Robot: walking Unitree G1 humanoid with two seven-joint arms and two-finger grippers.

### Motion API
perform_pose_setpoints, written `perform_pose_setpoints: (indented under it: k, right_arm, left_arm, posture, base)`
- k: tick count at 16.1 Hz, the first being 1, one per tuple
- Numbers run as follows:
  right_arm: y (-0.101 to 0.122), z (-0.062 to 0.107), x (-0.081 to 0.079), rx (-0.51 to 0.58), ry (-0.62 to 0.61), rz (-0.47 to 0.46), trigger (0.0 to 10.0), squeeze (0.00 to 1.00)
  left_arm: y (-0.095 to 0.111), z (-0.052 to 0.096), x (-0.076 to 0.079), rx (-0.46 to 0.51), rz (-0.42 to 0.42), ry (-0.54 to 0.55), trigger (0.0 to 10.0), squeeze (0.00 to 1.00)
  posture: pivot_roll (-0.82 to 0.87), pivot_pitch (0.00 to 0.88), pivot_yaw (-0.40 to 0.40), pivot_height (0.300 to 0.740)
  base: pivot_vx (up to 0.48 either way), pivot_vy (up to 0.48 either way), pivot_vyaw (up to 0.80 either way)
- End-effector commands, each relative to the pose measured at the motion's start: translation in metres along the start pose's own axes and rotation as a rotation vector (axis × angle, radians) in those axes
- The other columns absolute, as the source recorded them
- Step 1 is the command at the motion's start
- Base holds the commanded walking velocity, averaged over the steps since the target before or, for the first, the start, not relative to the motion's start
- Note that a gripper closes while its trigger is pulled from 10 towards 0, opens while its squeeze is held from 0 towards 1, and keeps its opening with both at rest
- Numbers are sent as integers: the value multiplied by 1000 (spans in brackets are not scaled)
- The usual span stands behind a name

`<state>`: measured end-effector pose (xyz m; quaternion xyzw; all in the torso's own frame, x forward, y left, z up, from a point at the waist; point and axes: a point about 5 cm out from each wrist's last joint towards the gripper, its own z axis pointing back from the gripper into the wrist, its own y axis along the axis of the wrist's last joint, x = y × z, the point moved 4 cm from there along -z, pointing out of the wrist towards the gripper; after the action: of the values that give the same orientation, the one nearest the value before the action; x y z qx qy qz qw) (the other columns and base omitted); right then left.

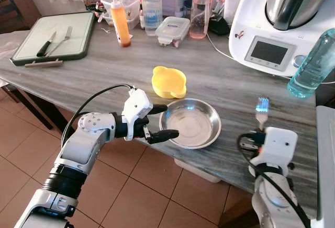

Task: Setting the table

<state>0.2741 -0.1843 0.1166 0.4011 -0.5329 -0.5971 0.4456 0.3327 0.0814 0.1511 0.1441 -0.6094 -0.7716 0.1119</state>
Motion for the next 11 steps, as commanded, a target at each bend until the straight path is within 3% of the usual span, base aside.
perform_pose_setpoints:
  k: [1,6,11]
  right_arm:
    - [-6,2,-15,-48,-1,-123,10000,0]
    - [-13,-6,-41,-135,57,-251,10000,0]
    - [-19,-5,-60,-187,136,-282,10000,0]
  left_arm:
    - [6,1,1,2,-20,-11,10000,0]
    - [6,-2,5,-4,-26,-31,10000,0]
    - [5,-2,11,-14,-15,-49,10000,0]
  posture:
    - [58,122,49,740]
    - [70,117,50,740]
    - [80,131,57,740]
  base:
    - [0,0,0]
    - [0,0,0]
    - [0,0,0]
